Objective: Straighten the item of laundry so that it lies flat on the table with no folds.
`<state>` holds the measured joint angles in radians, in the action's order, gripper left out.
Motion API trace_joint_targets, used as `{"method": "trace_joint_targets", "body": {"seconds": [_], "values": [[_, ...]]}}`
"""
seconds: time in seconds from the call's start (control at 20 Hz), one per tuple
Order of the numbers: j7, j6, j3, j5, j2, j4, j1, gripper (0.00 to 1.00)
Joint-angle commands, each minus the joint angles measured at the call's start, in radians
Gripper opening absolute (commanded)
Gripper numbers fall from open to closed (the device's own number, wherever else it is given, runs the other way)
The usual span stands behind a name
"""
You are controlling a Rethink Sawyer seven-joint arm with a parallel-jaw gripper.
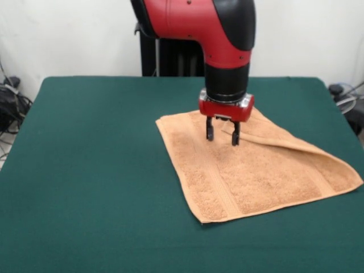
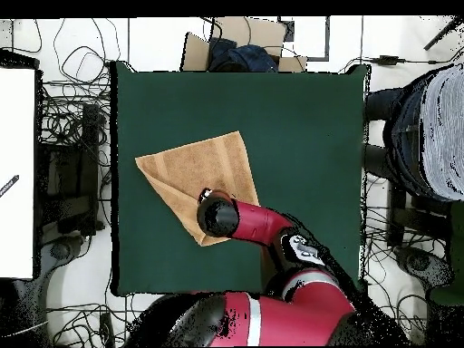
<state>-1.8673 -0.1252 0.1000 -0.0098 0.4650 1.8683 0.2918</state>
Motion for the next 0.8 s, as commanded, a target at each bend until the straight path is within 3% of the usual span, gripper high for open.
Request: {"method": "trace_joint_targets", "body": {"seconds": [0.05,0.8], "values": [[-0.131,0.049,-0.032,-0.027,0.001,-0.009,-0.021,1.0],[-0.181,0.095,-0.066,-0.005,0.015,0.022,-0.065,1.0]]}}
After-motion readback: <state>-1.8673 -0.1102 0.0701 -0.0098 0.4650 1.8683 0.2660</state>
